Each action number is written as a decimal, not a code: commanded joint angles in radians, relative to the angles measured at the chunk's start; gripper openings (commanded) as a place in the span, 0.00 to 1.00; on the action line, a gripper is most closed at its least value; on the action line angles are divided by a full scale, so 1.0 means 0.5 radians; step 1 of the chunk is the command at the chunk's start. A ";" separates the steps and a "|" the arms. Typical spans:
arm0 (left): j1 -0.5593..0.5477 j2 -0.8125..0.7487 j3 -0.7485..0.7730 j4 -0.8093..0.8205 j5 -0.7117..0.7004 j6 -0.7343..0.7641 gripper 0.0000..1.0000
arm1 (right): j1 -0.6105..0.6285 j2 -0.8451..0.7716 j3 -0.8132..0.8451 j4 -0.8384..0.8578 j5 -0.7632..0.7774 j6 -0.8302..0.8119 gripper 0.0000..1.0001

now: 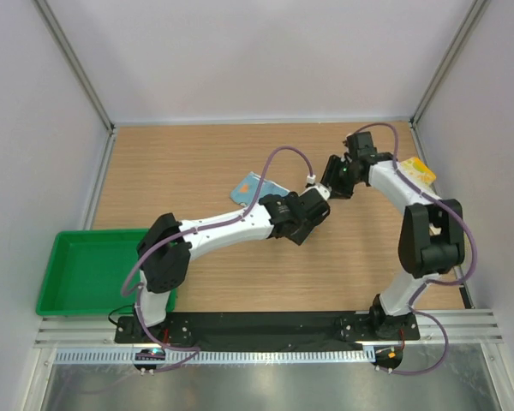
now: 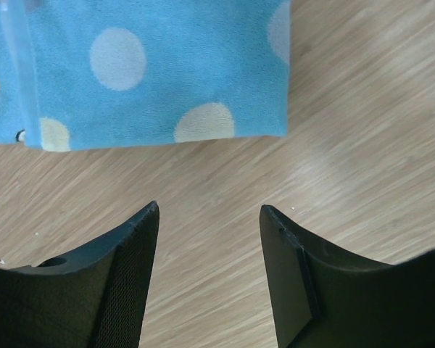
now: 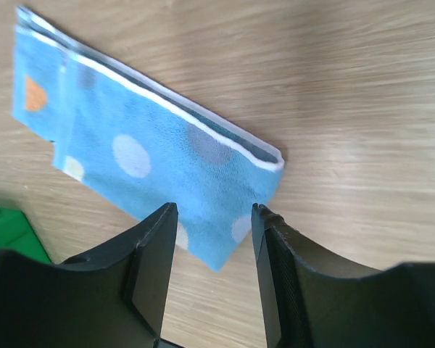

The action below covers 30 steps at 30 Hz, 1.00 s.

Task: Roll the towels
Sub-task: Roll the towel

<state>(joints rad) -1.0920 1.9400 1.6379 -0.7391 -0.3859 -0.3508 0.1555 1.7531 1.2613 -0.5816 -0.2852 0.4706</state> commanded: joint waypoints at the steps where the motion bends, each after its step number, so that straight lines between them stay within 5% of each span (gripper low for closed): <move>1: -0.071 0.007 -0.066 0.247 -0.045 0.180 0.59 | -0.087 -0.324 0.024 -0.092 0.184 0.047 0.53; 12: -0.086 0.273 0.077 0.438 0.081 0.204 0.58 | -0.344 -0.742 -0.194 -0.257 0.411 -0.014 0.55; 30: -0.086 0.602 0.216 0.395 -0.020 0.272 0.51 | -0.366 -0.699 -0.160 -0.273 0.386 -0.015 0.55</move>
<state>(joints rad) -1.1362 2.2227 1.7176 -0.5583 -0.3664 -0.2272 -0.0219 1.4078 1.1481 -0.7273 -0.0914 0.4728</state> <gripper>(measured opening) 0.523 0.550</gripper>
